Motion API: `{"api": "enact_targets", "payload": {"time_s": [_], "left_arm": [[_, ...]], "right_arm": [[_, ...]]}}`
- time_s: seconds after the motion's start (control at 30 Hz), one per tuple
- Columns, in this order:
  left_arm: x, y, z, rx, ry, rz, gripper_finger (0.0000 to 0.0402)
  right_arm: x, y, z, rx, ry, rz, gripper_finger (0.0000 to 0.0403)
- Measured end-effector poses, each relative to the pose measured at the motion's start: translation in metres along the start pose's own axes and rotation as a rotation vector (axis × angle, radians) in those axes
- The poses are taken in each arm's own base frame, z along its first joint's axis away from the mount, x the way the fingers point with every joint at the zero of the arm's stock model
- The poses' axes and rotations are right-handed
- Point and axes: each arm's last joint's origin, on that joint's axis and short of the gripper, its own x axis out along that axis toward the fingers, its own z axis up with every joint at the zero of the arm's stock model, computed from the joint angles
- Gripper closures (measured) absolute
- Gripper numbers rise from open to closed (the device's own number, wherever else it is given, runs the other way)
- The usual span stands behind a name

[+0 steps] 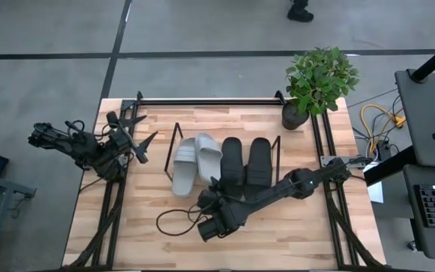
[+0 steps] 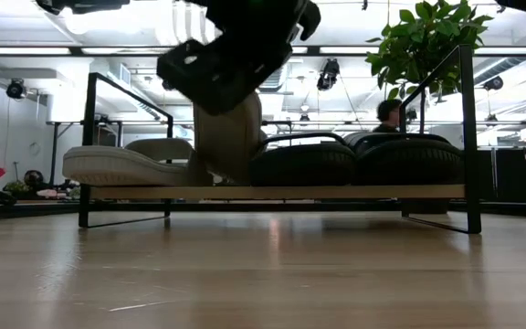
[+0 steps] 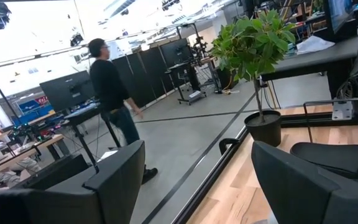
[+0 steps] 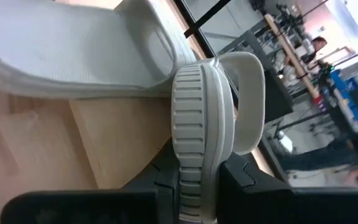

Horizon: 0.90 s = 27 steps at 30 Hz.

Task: Pick and place slides into the shelf
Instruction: Put the gray slides on the shelf

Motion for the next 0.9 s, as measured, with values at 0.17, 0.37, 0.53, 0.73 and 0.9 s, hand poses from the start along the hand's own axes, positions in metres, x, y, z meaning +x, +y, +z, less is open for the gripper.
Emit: {"api": "enact_targets", "payload": {"time_s": [0.17,0.37,0.53,0.73,0.9], "left_arm": [[0.0,-0.001,0.0,0.003,0.001,-0.001,0.0123],[0.0,-0.001,0.0,0.005,0.003,-0.001,0.0123],[0.001,-0.002,-0.003,0.013,0.007,-0.004,0.0123],[0.0,-0.005,-0.01,0.026,0.014,-0.006,0.0123],[0.0,-0.006,-0.012,0.026,0.014,-0.007,0.0123]], "right_arm": [[0.002,0.001,-0.001,-0.019,0.008,-0.005,0.0358],[0.0,-0.005,0.0,-0.04,0.025,-0.011,0.0358],[0.0,-0.004,0.0,0.006,0.038,0.007,0.0358],[0.0,-0.002,0.001,0.028,0.039,0.023,0.0357],[0.0,0.0,0.001,0.045,0.054,0.045,0.03]]}}
